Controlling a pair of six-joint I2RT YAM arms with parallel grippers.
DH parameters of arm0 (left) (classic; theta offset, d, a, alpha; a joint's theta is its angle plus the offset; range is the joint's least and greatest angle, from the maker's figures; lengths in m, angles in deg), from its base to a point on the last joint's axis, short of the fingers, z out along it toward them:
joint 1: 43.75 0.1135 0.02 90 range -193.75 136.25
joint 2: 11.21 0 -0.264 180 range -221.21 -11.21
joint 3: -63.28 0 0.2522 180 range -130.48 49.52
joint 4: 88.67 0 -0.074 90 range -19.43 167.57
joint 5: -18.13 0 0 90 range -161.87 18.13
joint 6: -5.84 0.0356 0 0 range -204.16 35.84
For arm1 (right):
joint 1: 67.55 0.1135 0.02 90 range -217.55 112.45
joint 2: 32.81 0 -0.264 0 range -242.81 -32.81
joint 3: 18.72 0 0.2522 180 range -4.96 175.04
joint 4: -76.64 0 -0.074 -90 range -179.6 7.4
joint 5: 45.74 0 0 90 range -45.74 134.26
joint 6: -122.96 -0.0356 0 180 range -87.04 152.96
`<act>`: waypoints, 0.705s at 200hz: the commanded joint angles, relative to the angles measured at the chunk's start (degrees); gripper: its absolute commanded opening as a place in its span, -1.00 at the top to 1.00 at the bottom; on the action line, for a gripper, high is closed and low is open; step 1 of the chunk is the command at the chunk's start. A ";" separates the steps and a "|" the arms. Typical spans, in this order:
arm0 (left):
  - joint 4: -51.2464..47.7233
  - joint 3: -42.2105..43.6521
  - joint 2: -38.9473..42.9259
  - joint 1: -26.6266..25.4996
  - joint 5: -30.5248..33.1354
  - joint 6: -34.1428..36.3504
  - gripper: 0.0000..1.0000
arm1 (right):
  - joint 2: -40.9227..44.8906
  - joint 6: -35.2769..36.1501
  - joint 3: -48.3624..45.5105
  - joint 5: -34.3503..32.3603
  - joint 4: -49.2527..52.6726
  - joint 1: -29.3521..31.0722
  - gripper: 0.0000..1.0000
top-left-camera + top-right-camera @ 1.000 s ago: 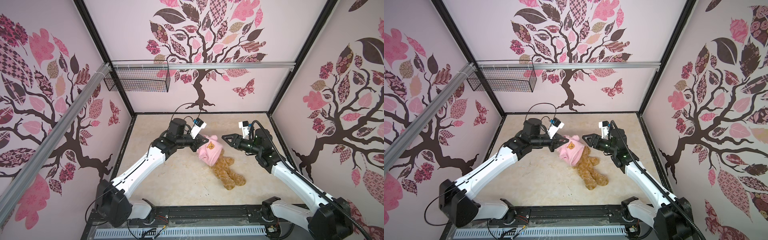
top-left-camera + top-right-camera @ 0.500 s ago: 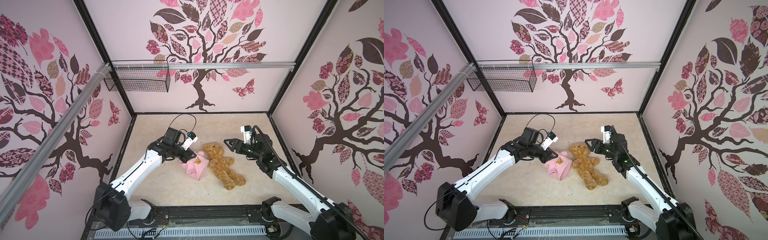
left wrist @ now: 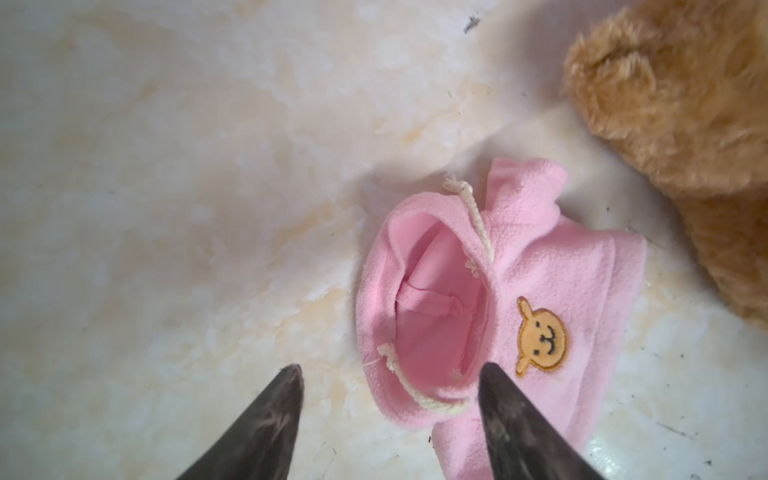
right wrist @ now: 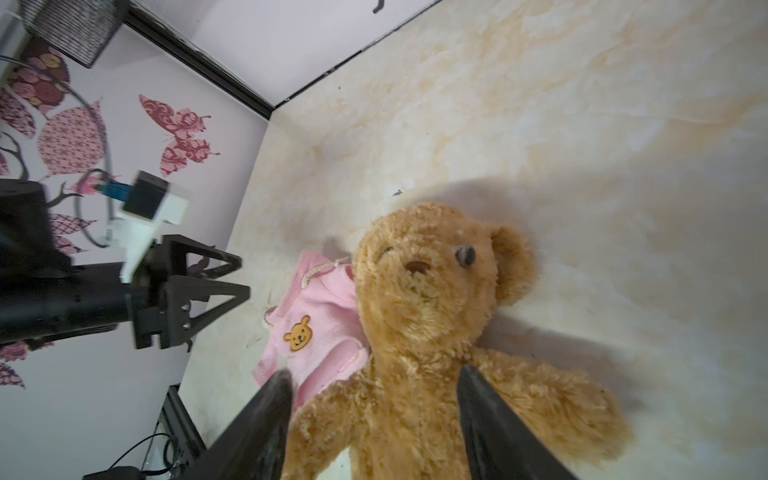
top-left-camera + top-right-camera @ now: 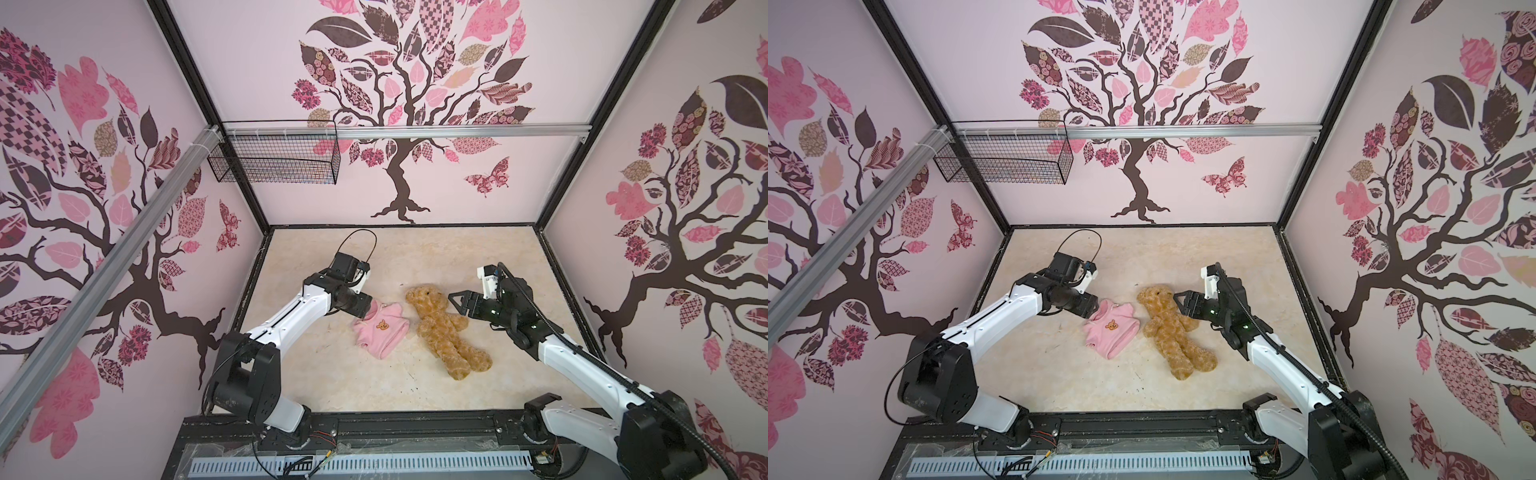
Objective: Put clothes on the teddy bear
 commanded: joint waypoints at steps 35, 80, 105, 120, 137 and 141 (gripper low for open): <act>13.12 11.62 15.00 -8.34 -4.43 -11.74 -0.57 | -10.79 9.21 4.54 -9.52 0.91 6.44 -0.91; 11.81 13.59 15.90 -8.62 -6.54 -13.22 -0.57 | -24.04 12.84 11.36 -15.45 3.20 10.61 -1.00; 13.47 15.81 16.72 -8.74 -7.50 -14.57 -0.57 | -30.39 12.58 14.27 -10.67 0.75 10.64 -0.99; 13.47 16.32 16.88 -8.84 -7.99 -14.89 -0.57 | -33.10 11.42 15.25 -7.84 -0.88 10.75 -1.00; 12.46 16.94 16.20 -8.95 -9.36 -14.52 -0.55 | -34.83 10.39 15.37 -7.56 -1.30 10.72 -1.00; 12.10 17.01 15.92 -9.17 -9.60 -14.27 -0.54 | -35.01 10.38 15.29 -7.62 -1.21 10.71 -0.99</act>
